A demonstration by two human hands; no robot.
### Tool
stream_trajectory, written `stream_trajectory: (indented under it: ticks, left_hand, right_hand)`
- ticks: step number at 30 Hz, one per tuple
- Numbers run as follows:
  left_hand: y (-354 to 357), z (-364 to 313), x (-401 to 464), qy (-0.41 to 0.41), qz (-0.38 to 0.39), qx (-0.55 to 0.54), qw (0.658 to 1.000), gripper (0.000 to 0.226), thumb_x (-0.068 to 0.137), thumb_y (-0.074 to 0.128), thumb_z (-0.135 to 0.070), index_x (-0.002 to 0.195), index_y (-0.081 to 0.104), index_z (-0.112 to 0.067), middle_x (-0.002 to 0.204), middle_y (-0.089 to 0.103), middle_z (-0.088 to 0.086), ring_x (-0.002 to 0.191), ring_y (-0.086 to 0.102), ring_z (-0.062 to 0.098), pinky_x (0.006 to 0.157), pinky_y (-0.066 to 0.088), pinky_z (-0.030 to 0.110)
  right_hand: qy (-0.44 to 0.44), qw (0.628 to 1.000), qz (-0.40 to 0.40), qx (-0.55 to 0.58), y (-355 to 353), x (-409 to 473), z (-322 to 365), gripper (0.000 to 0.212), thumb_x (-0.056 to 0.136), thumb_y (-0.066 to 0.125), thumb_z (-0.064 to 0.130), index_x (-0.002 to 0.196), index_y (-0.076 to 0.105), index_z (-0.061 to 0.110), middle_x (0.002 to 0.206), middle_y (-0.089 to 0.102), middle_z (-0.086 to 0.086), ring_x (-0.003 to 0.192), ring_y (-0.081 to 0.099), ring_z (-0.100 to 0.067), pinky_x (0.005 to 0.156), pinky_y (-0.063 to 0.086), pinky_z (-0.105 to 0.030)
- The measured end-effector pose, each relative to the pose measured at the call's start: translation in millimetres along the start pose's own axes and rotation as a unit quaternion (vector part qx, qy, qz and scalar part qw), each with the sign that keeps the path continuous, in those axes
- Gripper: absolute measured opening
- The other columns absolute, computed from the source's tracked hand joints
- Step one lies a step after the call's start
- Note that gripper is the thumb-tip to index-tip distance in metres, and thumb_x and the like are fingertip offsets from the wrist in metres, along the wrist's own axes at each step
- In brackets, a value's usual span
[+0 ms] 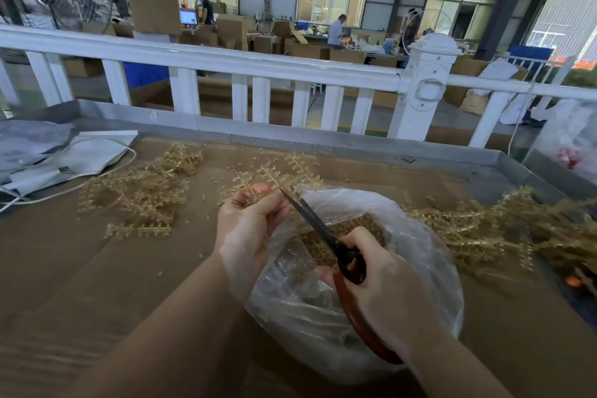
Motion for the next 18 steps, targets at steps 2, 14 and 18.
stream_trajectory:
  ticks: [2, 14, 18]
  left_hand:
    - [-0.2, 0.4, 0.6, 0.000, -0.003, 0.001, 1.000, 0.020, 0.080, 0.062, 0.011, 0.093, 0.055, -0.003, 0.079, 0.064, 0.013, 0.064, 0.066, 0.017, 0.066, 0.058, 0.025]
    - [-3.1, 0.5, 3.3, 0.008, -0.005, 0.007, 1.000, 0.015, 0.079, 0.063, 0.011, 0.080, 0.056, -0.002, 0.068, 0.065, 0.010, 0.057, 0.068, 0.015, 0.061, 0.058, 0.022]
    - [-2.8, -2.8, 2.4, 0.033, 0.003, 0.039, 0.999, 0.015, 0.077, 0.065, 0.012, 0.080, 0.059, -0.002, 0.074, 0.062, 0.010, 0.059, 0.066, 0.016, 0.059, 0.057, 0.019]
  right_hand:
    - [-0.013, 1.000, -0.010, -0.026, -0.1, -0.3, 1.3, 0.033, 0.077, 0.068, 0.055, 0.081, 0.048, 0.028, 0.053, 0.044, 0.016, 0.055, 0.051, -0.003, 0.054, 0.039, -0.011]
    - [-0.038, 0.994, -0.026, -0.097, -3.0, -0.4, 4.3, 0.034, 0.075, 0.073, 0.051, 0.081, 0.055, 0.023, 0.055, 0.048, 0.018, 0.046, 0.045, 0.002, 0.041, 0.033, -0.007]
    - [-0.009, 0.999, 0.010, -0.031, 0.8, -0.9, -1.7, 0.040, 0.075, 0.052, 0.065, 0.079, 0.047, 0.026, 0.052, 0.045, 0.017, 0.055, 0.053, 0.002, 0.052, 0.038, -0.007]
Point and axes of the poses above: each hand's wrist, its own x-axis towards the middle knuckle, its own y-axis out of the palm, z = x × y, the point moved 7 cm from there along x, towards the middle knuckle
